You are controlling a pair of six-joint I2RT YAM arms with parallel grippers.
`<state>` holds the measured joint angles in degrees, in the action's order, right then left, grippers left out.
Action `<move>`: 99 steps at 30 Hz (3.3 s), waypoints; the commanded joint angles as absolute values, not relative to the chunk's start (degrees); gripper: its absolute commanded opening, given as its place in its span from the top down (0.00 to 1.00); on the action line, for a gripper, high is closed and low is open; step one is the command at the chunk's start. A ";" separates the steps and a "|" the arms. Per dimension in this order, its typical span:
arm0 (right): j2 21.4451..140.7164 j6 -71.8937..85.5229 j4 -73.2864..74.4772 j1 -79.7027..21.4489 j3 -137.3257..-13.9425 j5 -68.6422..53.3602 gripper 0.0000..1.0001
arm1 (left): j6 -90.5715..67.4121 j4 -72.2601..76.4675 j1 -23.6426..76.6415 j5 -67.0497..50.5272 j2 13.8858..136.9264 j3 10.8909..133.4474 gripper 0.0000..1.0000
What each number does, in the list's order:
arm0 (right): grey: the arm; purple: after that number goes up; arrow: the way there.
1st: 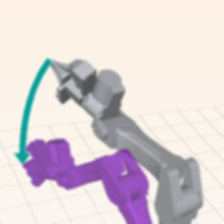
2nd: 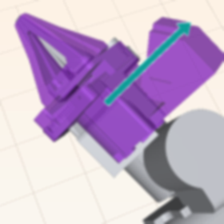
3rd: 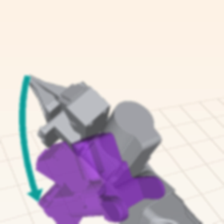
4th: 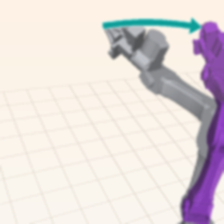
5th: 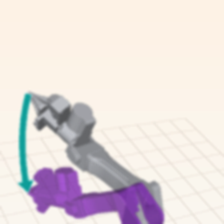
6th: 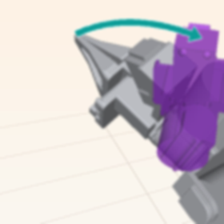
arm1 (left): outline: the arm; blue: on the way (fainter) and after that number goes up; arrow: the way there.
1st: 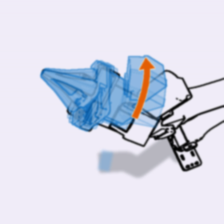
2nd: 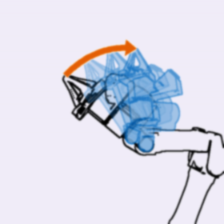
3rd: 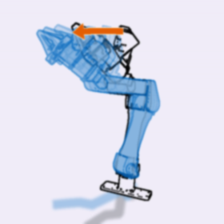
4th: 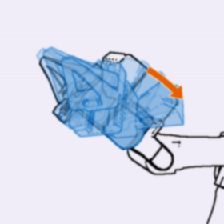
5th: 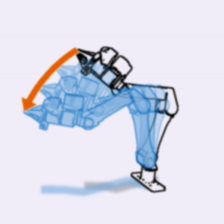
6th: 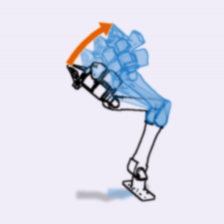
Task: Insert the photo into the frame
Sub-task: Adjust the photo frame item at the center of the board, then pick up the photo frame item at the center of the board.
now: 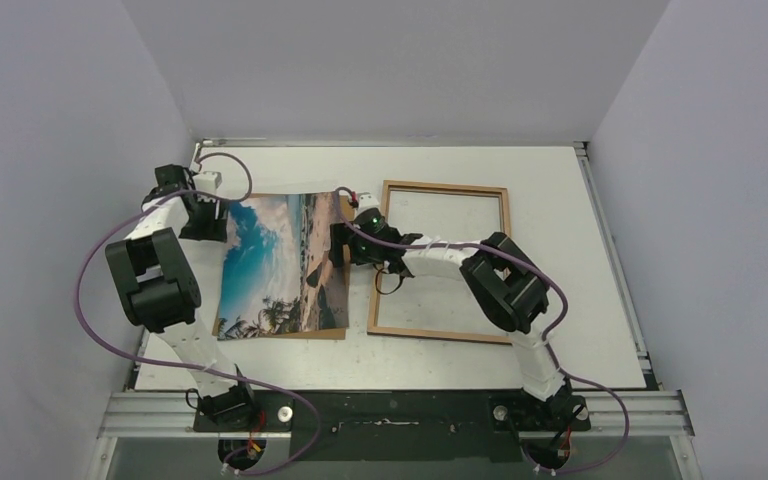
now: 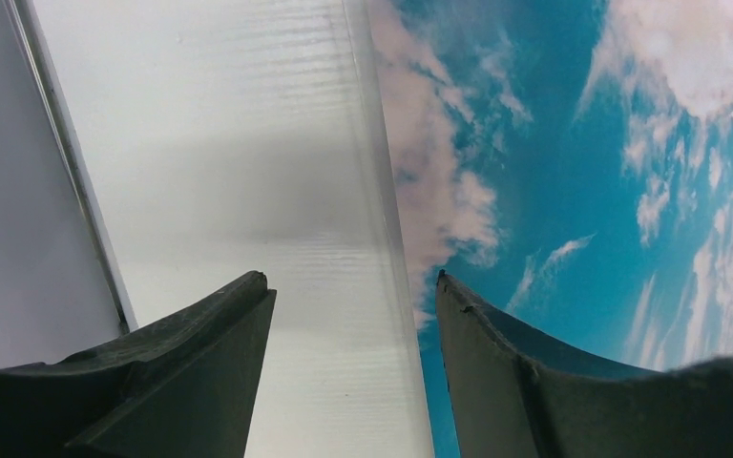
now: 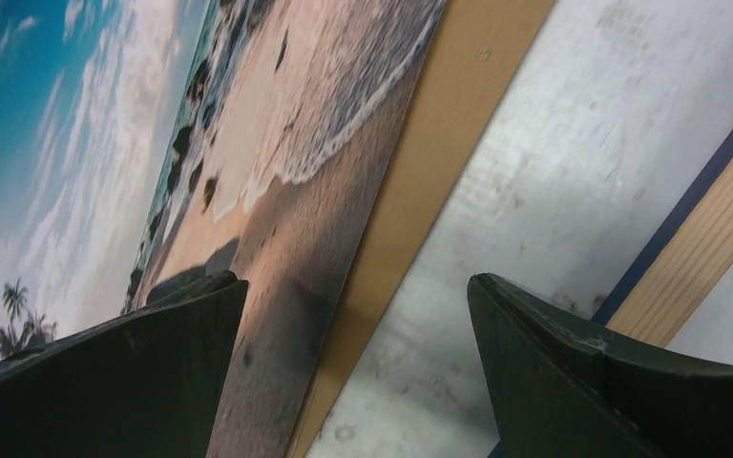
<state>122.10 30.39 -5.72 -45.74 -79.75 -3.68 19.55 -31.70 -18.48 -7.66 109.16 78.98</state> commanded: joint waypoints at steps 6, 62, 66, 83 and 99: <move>115.31 33.20 -5.56 -50.70 -72.79 -5.67 0.13 | 18.46 -28.16 -18.57 -2.85 108.60 78.13 0.56; 132.78 21.51 0.53 -37.83 -106.02 -7.32 0.00 | 19.61 -34.08 -10.50 -3.93 115.01 87.37 0.63; 135.20 23.48 -2.07 -37.75 -107.21 -5.03 0.00 | 19.78 -33.15 -10.02 -2.71 115.63 85.52 0.63; 136.31 28.97 1.98 -34.89 -106.73 1.88 0.00 | 21.81 -29.66 -9.62 -1.87 115.00 79.77 0.62; 142.21 33.54 7.96 -35.84 -114.61 2.21 0.05 | 10.86 -32.92 -6.75 2.36 129.27 110.01 0.52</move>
<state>140.51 30.85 5.26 -35.18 -111.24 0.32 15.11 -32.73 -7.44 -0.69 123.52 101.82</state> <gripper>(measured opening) 0.950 0.475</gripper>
